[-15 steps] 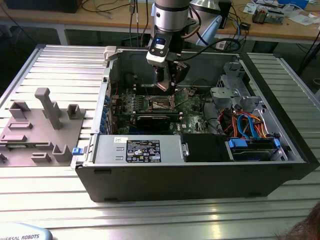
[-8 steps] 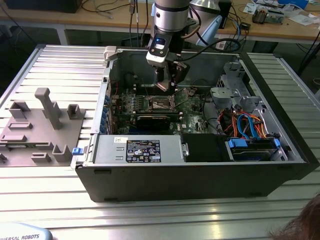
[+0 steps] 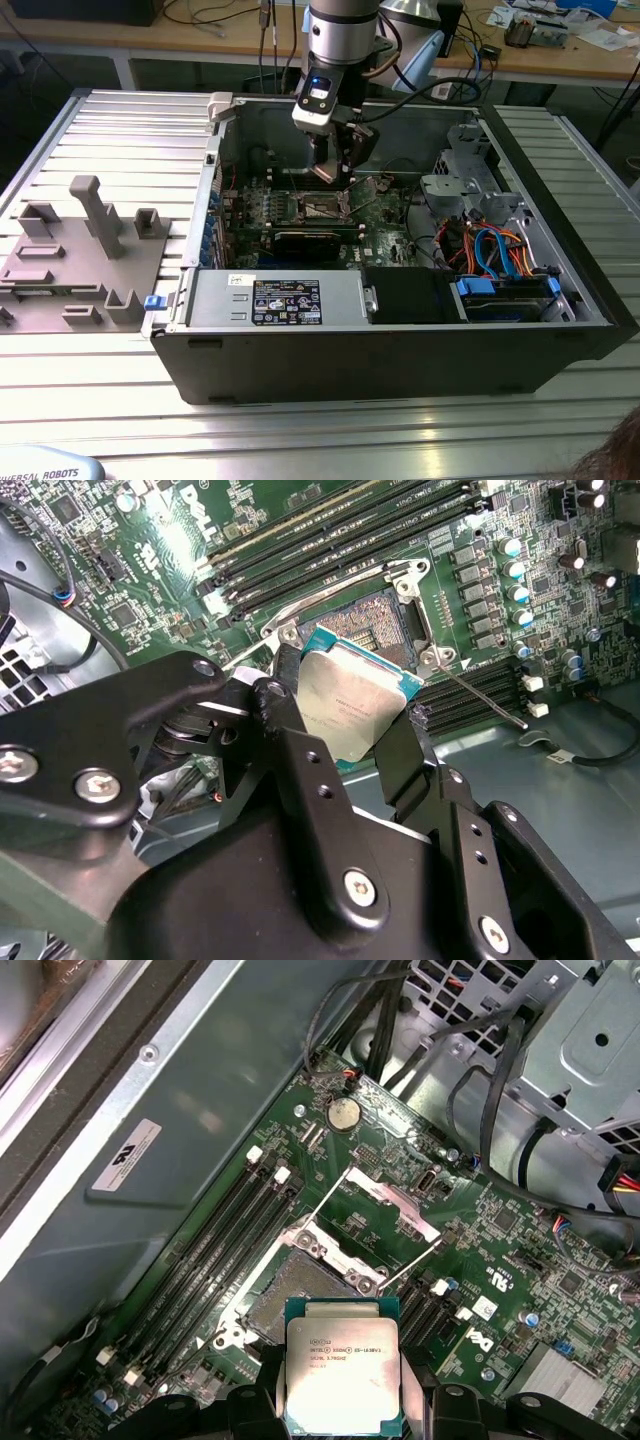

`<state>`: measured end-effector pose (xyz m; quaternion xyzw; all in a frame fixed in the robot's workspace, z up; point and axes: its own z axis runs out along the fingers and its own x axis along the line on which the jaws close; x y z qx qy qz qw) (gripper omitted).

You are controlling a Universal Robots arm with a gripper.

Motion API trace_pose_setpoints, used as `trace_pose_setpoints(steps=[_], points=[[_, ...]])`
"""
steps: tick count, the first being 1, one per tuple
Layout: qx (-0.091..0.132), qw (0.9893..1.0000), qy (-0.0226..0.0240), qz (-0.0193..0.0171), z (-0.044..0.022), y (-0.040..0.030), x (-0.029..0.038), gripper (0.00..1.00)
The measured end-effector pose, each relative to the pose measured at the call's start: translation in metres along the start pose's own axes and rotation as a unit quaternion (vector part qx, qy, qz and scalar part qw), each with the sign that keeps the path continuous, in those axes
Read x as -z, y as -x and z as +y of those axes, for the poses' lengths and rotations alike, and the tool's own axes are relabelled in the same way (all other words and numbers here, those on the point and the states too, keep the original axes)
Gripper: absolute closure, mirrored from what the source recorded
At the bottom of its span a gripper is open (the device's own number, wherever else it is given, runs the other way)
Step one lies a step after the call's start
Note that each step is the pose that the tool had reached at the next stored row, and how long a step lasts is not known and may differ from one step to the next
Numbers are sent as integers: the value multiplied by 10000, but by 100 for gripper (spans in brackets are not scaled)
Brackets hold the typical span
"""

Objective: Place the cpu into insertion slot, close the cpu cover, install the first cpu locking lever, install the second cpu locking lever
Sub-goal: 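Place the cpu into insertion slot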

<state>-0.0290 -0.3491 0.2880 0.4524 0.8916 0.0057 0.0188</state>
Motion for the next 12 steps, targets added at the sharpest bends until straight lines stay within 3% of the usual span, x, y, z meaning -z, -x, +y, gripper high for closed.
trace_pose_setpoints(steps=[12], points=[[-50, 10000, -2, -2, 0, 0, -10, 46]])
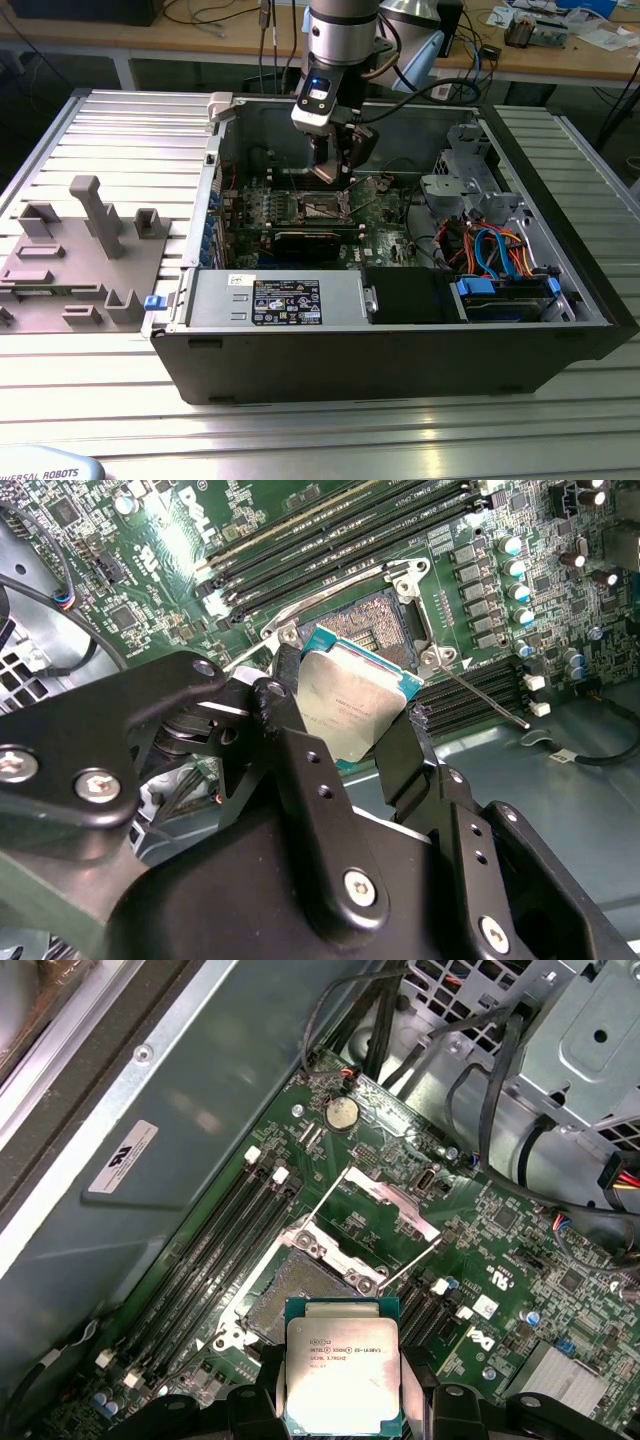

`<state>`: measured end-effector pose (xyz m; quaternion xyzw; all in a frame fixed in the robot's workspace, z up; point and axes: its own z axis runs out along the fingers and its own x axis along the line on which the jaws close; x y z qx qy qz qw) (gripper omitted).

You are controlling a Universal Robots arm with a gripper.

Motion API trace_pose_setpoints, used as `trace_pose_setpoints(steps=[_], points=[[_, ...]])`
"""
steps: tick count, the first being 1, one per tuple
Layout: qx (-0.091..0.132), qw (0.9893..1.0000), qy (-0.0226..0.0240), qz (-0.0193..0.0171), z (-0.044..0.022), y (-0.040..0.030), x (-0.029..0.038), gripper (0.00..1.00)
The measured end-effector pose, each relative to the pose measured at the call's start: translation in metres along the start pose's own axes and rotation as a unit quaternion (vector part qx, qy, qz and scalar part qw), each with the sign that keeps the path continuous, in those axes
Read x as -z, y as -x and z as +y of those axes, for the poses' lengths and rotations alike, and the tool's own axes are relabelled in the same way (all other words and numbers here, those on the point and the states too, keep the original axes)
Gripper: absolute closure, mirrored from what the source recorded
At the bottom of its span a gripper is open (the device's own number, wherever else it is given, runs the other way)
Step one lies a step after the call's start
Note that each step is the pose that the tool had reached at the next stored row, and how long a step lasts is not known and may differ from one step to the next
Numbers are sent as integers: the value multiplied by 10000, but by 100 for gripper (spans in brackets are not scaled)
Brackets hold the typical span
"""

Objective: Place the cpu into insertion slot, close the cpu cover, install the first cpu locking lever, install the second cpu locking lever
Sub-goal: 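Place the cpu into insertion slot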

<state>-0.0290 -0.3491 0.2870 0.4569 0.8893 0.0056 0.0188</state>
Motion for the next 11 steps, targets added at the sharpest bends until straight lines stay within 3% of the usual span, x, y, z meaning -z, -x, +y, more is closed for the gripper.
trace_pose_setpoints(steps=[11], points=[[-47, 10000, -1, -1, 0, 0, -8, 46]])
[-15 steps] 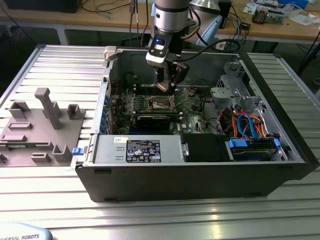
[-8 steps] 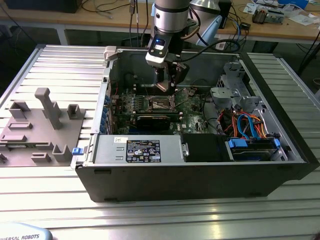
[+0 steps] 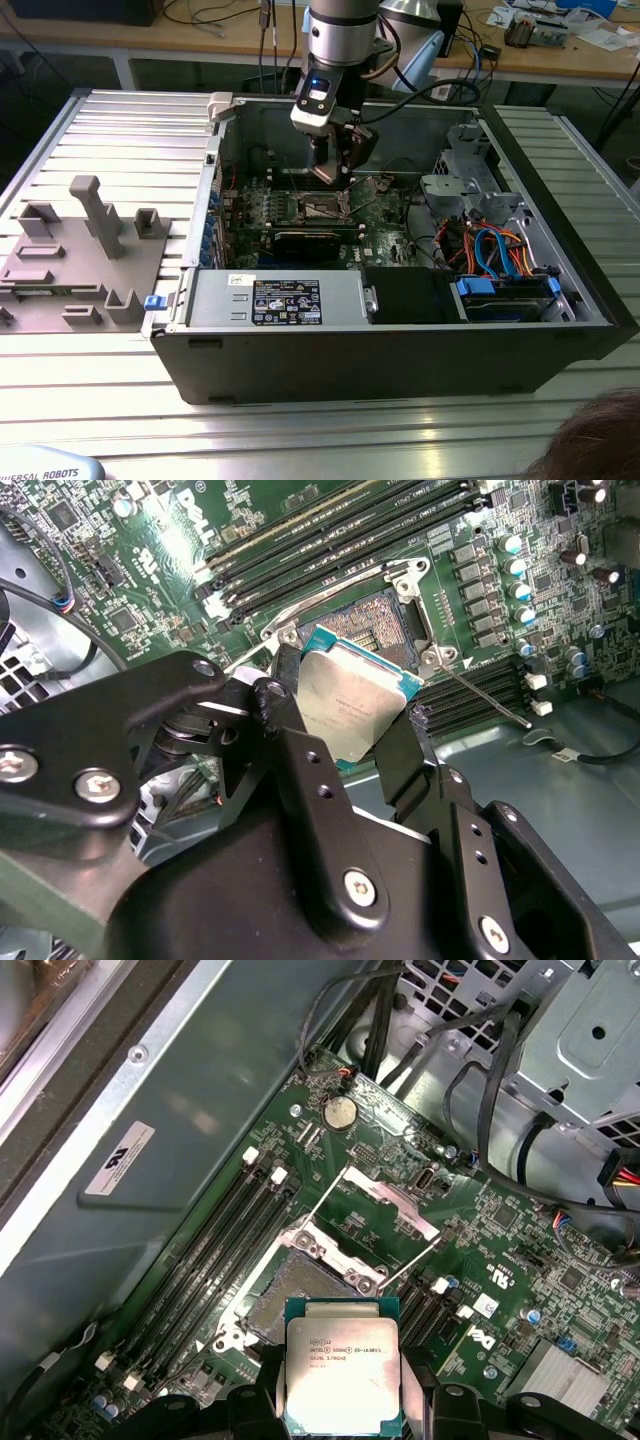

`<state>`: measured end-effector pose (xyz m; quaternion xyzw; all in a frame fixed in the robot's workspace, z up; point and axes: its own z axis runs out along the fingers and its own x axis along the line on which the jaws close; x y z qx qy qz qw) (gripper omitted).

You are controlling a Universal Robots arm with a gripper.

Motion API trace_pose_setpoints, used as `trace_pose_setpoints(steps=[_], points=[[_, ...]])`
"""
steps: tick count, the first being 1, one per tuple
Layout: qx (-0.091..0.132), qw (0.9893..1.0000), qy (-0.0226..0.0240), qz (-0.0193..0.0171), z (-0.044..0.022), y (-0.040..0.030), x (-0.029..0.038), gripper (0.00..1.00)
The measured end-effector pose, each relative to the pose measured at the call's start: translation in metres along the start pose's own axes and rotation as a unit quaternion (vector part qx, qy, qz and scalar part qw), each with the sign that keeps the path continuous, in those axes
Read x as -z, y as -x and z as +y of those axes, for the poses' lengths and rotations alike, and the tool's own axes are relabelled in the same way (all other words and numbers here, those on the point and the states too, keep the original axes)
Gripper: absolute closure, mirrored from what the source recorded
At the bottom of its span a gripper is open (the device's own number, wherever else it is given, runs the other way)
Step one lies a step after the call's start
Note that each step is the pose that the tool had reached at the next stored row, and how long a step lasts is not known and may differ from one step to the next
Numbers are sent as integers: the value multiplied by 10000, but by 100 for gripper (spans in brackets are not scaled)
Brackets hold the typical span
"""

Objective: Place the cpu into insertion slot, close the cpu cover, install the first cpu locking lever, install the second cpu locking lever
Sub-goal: 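Place the cpu into insertion slot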

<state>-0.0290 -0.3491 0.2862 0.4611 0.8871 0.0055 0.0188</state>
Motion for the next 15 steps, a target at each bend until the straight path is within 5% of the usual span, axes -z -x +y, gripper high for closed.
trace_pose_setpoints(steps=[15], points=[[-53, 10000, -2, -1, 0, 0, -10, 46]])
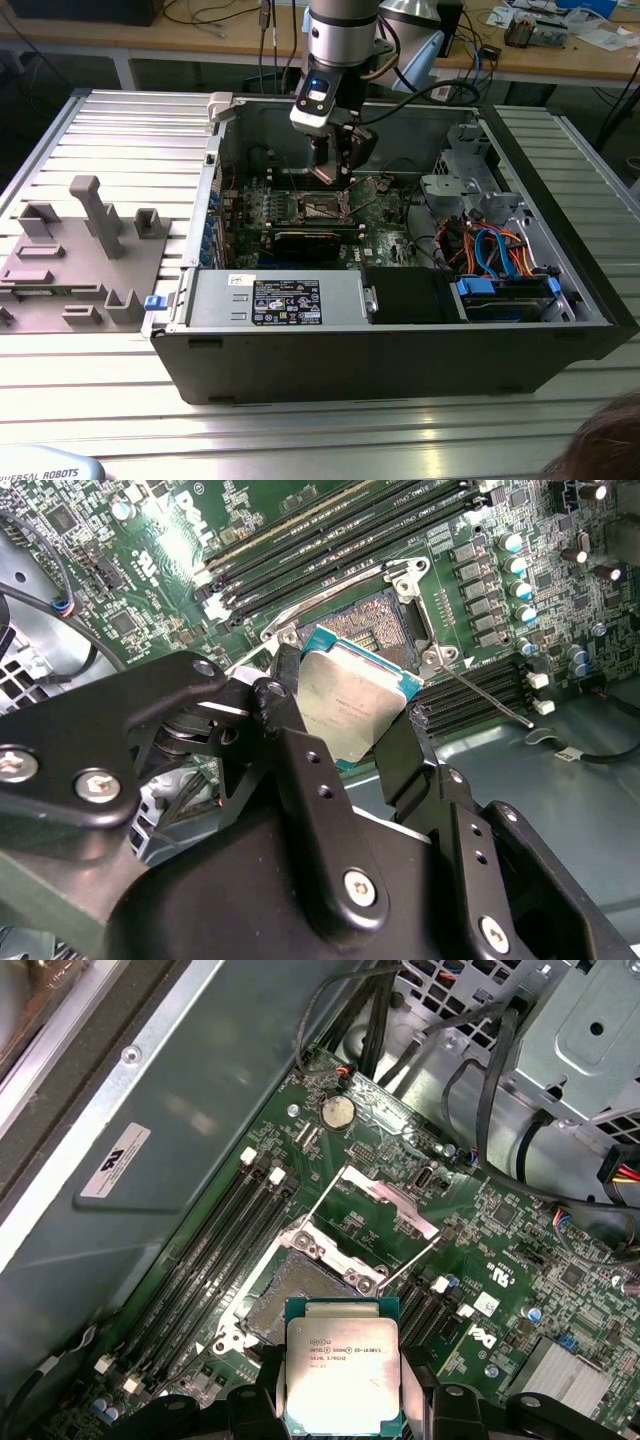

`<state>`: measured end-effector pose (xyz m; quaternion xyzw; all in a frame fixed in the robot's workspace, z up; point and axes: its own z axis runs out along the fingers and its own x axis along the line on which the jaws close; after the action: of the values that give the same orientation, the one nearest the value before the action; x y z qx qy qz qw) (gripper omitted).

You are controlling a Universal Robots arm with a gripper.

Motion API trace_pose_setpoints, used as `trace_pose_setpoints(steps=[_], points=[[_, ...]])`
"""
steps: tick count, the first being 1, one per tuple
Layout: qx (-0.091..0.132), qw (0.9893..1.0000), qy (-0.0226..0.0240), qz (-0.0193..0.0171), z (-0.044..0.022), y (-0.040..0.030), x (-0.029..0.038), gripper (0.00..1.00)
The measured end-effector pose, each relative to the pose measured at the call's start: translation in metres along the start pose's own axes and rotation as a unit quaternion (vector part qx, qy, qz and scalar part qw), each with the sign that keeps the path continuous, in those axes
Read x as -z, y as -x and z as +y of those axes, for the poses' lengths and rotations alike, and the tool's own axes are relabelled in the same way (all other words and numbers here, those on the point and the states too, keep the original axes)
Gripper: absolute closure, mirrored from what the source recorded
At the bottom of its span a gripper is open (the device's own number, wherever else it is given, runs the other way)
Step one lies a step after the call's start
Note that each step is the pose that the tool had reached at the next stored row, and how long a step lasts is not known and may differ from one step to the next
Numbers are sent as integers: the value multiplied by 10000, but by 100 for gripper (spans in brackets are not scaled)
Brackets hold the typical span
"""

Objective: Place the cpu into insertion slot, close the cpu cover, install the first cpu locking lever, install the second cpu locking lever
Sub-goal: 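Place the cpu into insertion slot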

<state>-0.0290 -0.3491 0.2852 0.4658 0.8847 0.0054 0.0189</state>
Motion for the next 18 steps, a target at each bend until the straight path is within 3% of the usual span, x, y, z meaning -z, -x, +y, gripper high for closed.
trace_pose_setpoints(steps=[18], points=[[-61, 10000, -2, -2, 0, 0, -16, 46]])
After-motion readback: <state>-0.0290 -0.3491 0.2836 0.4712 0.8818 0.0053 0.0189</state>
